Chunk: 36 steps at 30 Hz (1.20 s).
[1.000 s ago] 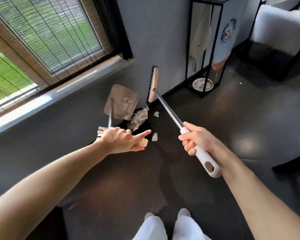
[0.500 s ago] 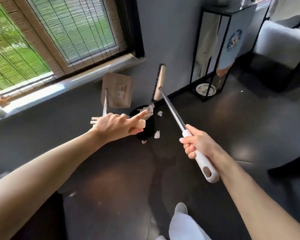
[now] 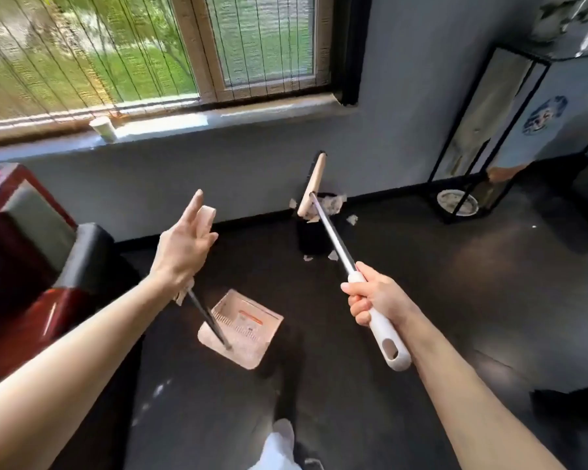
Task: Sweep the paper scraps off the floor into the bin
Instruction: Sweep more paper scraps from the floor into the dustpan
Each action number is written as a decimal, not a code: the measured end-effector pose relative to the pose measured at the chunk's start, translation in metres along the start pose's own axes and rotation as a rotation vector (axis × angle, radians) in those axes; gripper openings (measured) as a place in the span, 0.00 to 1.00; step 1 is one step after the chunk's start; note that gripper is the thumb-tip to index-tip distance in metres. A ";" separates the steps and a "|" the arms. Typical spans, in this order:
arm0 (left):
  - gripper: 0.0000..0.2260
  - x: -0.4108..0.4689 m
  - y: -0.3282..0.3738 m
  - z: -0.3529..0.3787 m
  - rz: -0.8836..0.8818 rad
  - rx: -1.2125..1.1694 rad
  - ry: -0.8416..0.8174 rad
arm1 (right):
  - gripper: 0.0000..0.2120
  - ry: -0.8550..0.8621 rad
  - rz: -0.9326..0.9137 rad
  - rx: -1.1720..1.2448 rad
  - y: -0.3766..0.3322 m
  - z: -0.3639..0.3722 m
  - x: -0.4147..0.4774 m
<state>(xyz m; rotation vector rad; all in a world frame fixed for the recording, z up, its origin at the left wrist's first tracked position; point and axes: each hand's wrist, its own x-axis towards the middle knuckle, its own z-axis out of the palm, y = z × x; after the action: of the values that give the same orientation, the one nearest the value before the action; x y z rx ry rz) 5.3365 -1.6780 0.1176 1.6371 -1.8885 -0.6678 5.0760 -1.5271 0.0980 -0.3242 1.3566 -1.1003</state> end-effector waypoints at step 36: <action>0.25 -0.465 -0.172 -0.076 -0.954 -0.140 0.534 | 0.21 -0.480 0.536 -0.849 0.256 0.160 -0.031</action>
<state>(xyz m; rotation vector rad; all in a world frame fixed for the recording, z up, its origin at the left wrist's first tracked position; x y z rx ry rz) 5.5625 -1.2423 0.0174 2.2955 -0.6159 -0.5933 5.3349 -1.4381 -0.0338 -0.7315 1.2944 0.0515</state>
